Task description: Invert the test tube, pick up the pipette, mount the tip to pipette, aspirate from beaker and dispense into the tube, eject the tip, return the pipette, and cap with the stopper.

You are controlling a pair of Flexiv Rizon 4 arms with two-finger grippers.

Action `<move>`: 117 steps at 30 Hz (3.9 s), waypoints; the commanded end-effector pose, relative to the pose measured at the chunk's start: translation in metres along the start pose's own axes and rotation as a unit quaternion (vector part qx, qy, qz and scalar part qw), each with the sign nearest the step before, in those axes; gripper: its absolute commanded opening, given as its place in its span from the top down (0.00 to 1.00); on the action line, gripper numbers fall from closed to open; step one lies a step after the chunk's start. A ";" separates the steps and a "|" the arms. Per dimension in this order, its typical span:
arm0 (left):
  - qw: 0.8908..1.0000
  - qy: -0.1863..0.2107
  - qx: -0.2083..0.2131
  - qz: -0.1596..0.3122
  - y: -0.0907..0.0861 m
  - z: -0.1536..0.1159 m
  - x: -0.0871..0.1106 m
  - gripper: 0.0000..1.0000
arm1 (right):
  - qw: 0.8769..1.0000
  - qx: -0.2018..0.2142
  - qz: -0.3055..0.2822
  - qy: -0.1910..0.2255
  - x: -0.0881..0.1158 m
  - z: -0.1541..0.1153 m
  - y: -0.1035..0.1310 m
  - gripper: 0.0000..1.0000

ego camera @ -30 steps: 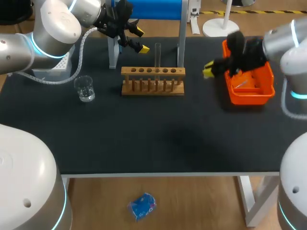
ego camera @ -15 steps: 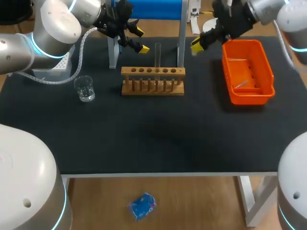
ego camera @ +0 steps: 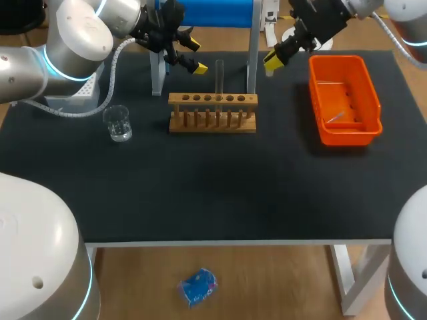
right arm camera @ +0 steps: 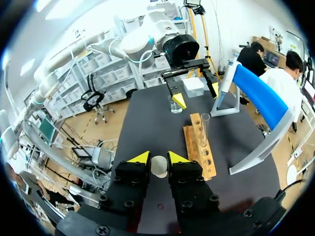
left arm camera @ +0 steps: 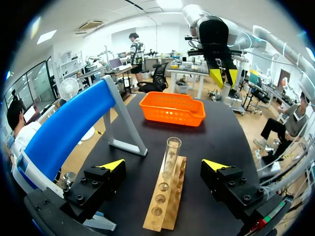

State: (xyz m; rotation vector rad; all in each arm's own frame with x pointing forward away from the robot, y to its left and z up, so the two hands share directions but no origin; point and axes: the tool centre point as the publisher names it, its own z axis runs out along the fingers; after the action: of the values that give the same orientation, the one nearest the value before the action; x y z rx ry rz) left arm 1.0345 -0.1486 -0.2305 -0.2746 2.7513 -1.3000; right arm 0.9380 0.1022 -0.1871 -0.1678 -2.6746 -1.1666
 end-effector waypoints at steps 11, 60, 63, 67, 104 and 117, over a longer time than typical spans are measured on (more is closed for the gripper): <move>1.000 0.001 -0.001 0.000 0.000 0.000 -0.001 0.00 | 0.998 0.029 -0.042 0.034 -0.037 0.032 0.047 1.00; 1.000 0.001 -0.001 0.000 0.000 0.000 -0.001 0.00 | 0.985 -0.043 -0.140 -0.087 -0.075 0.063 0.069 1.00; 1.000 0.001 -0.001 0.000 0.000 0.000 -0.001 0.00 | 0.985 -0.036 -0.143 -0.090 -0.077 0.067 0.069 1.00; 1.000 0.001 -0.001 0.000 0.000 0.000 -0.001 0.00 | 0.984 -0.028 -0.146 -0.093 -0.079 0.072 0.070 1.00; 1.000 0.001 -0.001 0.000 0.000 0.000 -0.001 0.00 | 0.986 -0.024 -0.137 -0.091 -0.095 0.083 0.071 1.00; 1.000 0.001 -0.001 0.000 0.000 0.000 -0.001 0.00 | 0.987 -0.028 -0.129 -0.087 -0.099 0.090 0.065 1.00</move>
State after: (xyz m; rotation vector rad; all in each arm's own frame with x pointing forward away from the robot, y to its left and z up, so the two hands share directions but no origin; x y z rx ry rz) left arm 1.0345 -0.1487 -0.2305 -0.2745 2.7513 -1.3000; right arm 1.0309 0.2101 -0.2209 0.0724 -2.8878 -1.3621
